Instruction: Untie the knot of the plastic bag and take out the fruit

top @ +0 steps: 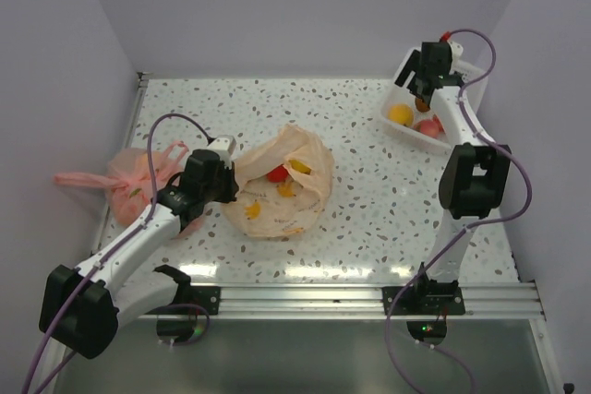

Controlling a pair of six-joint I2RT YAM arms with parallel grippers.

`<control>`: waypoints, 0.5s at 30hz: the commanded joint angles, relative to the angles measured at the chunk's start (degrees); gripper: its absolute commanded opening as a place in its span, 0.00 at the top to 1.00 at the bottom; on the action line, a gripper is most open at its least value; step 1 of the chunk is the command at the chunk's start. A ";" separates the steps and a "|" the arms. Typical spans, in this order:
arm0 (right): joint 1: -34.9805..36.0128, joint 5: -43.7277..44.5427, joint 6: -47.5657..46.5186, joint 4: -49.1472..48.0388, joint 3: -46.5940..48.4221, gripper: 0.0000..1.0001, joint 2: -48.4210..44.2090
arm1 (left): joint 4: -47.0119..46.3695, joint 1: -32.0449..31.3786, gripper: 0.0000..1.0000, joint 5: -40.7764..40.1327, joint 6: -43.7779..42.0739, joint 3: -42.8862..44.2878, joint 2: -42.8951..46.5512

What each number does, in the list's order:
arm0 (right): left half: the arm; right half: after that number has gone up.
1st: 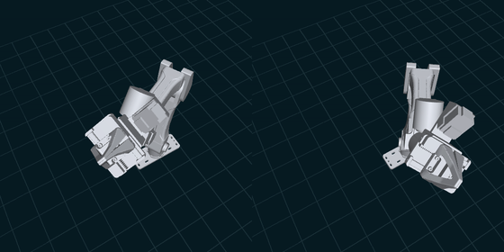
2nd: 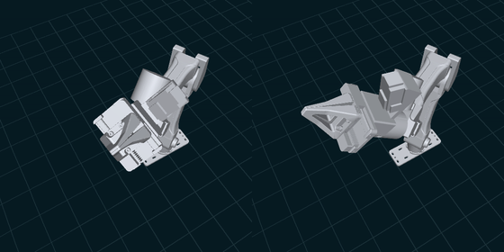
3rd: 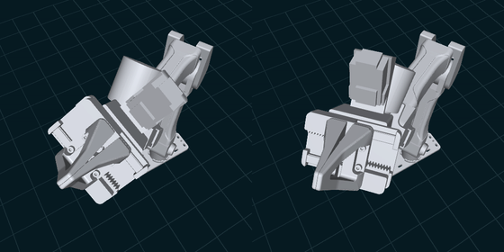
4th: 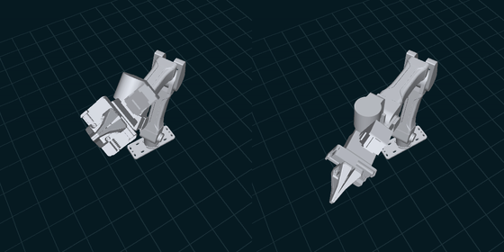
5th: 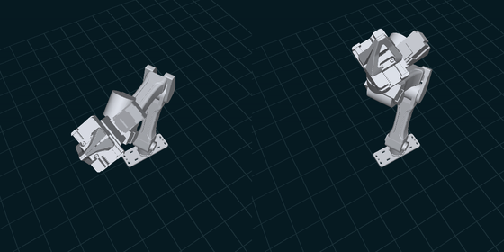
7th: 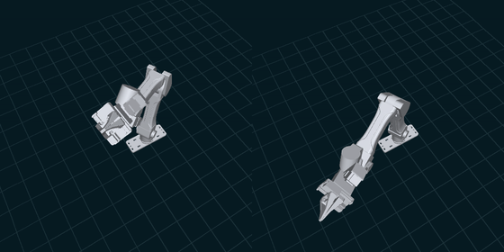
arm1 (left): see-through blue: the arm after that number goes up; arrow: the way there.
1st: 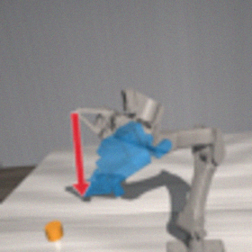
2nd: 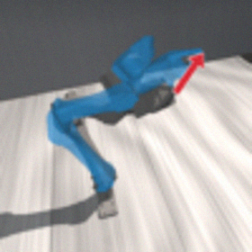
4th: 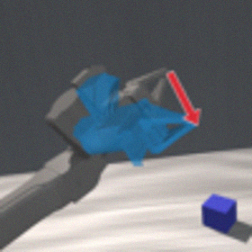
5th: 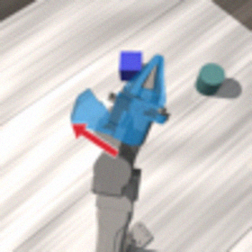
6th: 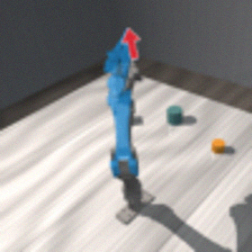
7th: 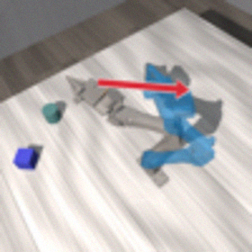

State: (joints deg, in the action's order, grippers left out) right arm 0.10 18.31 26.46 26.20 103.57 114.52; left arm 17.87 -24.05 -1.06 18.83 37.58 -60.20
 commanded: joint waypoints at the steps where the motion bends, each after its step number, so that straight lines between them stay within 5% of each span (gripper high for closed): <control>1: 1.74 -2.21 -0.96 -2.81 -4.75 0.01 -8.60 | -2.31 0.67 1.00 0.80 -1.08 -0.05 1.40; 15: 37.06 -5.21 -17.14 -7.47 -17.70 0.02 -29.26 | -2.40 0.94 1.00 0.71 -1.08 -0.32 2.29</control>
State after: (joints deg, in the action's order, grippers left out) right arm 31.92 13.04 13.72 20.62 87.26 87.96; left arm 17.85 -23.57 -0.69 18.83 37.58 -58.96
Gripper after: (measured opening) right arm 0.982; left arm 0.028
